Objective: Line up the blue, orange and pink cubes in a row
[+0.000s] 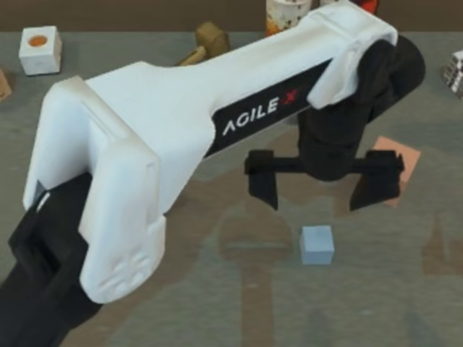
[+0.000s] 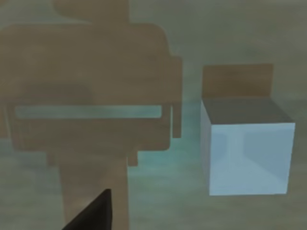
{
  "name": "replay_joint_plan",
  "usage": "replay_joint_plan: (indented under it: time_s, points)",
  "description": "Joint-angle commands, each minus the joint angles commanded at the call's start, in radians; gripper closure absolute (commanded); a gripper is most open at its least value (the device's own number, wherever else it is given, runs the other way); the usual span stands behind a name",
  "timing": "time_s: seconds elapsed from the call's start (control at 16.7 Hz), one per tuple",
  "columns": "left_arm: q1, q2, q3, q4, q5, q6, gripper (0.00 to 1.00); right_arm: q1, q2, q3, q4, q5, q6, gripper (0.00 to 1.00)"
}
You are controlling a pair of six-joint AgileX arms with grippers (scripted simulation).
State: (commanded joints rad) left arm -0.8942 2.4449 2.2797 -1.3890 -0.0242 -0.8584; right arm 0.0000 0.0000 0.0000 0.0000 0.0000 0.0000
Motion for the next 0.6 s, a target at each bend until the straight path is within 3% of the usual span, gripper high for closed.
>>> replay_joint_plan:
  time_s: [0.3, 0.6]
  points:
    - [0.122, -0.06, -0.116, 0.047, 0.004, 0.295, 0.0, 0.0, 0.0, 0.0, 0.0, 0.0, 0.0, 0.0]
    - [0.295, -0.149, -0.302, 0.112, 0.018, 0.764, 0.0, 0.0, 0.0, 0.0, 0.0, 0.0, 0.0, 0.0]
